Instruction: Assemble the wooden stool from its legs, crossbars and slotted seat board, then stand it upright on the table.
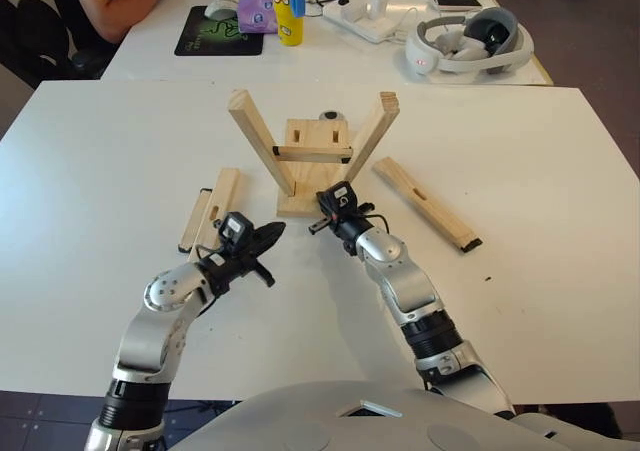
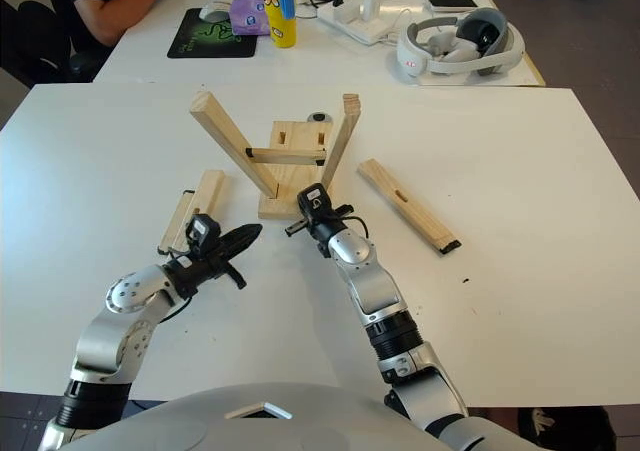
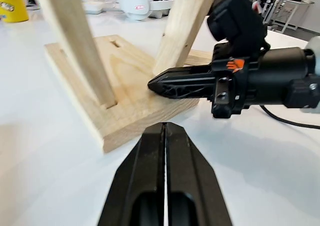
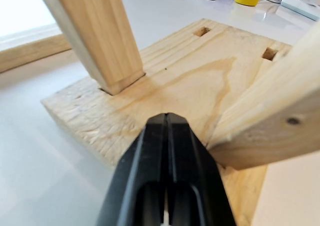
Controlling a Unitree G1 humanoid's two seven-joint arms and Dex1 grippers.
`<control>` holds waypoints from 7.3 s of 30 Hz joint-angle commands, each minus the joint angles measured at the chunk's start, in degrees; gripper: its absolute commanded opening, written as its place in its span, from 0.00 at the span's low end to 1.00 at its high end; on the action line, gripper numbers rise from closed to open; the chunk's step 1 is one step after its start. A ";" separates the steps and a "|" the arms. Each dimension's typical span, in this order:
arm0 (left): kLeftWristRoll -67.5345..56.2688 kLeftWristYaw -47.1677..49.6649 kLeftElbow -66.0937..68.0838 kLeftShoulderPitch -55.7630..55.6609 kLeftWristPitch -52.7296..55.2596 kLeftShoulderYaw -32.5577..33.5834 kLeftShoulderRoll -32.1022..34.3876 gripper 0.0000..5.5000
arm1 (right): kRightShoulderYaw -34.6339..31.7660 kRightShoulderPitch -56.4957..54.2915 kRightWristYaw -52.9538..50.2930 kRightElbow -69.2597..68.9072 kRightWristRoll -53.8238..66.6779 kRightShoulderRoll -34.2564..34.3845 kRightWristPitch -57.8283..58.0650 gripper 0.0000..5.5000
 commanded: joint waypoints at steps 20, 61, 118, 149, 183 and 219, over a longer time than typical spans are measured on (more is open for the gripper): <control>8.61 17.87 15.36 -11.02 4.37 -2.32 -11.18 0.00 | 3.42 2.64 5.60 0.76 -1.20 -2.93 5.60 0.00; 11.68 18.04 21.57 -14.01 13.22 -4.14 -9.54 0.00 | -11.52 -17.30 -2.02 -20.96 31.11 -16.29 31.73 0.00; 19.49 8.72 13.91 -20.34 16.72 -8.22 2.24 0.00 | -11.85 -23.38 39.23 31.78 12.93 -7.99 -22.70 0.00; 23.92 27.16 -0.04 -33.70 14.53 16.29 4.62 0.00 | -7.74 -28.13 23.18 24.97 6.78 4.39 -15.34 0.00; 13.75 -10.64 -1.74 -16.58 23.52 -12.52 24.00 0.00 | -9.00 -33.03 33.61 51.78 -2.19 -16.68 -23.77 0.00; 18.96 -3.56 5.66 -18.54 24.06 -15.97 16.65 0.00 | 2.36 -31.23 46.55 34.08 -4.60 -18.14 -20.08 0.00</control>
